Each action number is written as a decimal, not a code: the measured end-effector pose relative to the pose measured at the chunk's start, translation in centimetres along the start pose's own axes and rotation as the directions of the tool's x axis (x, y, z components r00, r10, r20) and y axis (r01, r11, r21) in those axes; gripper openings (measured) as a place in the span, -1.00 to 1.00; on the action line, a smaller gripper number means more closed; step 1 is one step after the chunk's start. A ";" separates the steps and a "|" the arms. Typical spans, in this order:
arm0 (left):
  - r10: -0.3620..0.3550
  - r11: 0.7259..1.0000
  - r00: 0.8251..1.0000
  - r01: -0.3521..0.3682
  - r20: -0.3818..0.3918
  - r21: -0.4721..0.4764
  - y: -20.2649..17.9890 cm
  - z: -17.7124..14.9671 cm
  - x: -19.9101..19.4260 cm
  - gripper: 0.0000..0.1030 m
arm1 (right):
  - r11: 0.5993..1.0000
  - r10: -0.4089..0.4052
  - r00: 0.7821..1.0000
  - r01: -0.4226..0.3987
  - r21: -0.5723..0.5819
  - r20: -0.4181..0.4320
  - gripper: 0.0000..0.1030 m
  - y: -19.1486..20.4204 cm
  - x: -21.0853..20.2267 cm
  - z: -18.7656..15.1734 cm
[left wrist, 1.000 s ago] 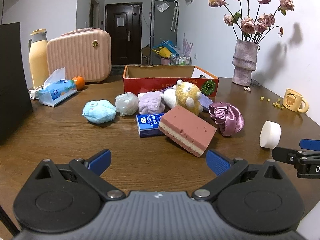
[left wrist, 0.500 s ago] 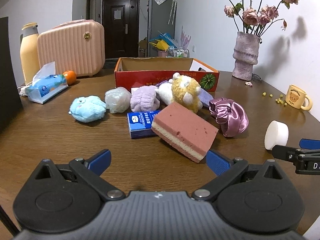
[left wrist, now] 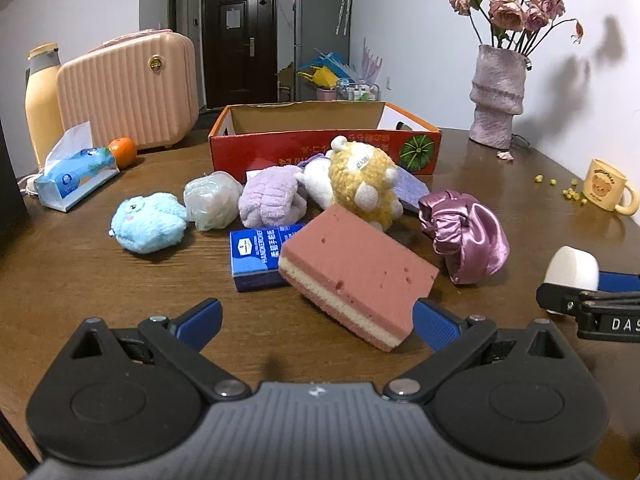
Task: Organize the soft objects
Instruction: 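Move the right tool to the white round sponge and close on it, then grasp the pink rectangular sponge with the left tool while the right tool holds the white sponge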
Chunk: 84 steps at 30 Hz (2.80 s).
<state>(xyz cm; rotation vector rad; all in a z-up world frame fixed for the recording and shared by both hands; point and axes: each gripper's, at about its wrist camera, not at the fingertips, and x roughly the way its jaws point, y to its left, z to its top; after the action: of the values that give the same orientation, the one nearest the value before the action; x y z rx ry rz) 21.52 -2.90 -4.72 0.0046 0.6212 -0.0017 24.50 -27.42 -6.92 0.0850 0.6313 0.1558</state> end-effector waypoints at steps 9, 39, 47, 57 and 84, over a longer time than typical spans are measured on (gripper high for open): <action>0.035 0.999 0.999 -0.035 -0.002 0.005 -1.0 0.8 1.2 1.00 | 1.000 -0.002 1.000 0.003 0.008 -0.031 0.36 -1.1 2.6 1.0; 0.039 0.985 0.999 -0.033 -0.033 0.167 -3.3 1.2 2.8 1.00 | 0.989 0.112 0.991 -0.118 0.091 0.069 -0.44 -2.4 1.8 0.8; 0.036 0.955 0.999 -0.028 -0.024 0.297 -4.8 1.0 3.6 1.00 | 0.987 0.127 0.990 -0.132 0.095 0.060 -0.44 -2.5 2.0 0.8; 0.059 0.914 0.998 -0.052 -0.006 0.403 -5.4 1.6 5.4 1.00 | 0.984 0.143 0.989 -0.146 0.101 0.041 -0.43 -2.5 2.4 0.7; -0.045 0.966 0.997 0.058 -0.055 0.254 -2.7 1.6 6.9 0.14 | 0.986 0.114 0.992 -0.119 0.117 0.044 -0.43 -2.7 2.6 0.8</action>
<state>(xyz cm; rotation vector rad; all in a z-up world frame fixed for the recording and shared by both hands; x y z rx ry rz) 28.06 -5.66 -7.48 0.2388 0.6668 -0.1325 27.34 -29.61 -8.17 0.2405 0.5983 0.2287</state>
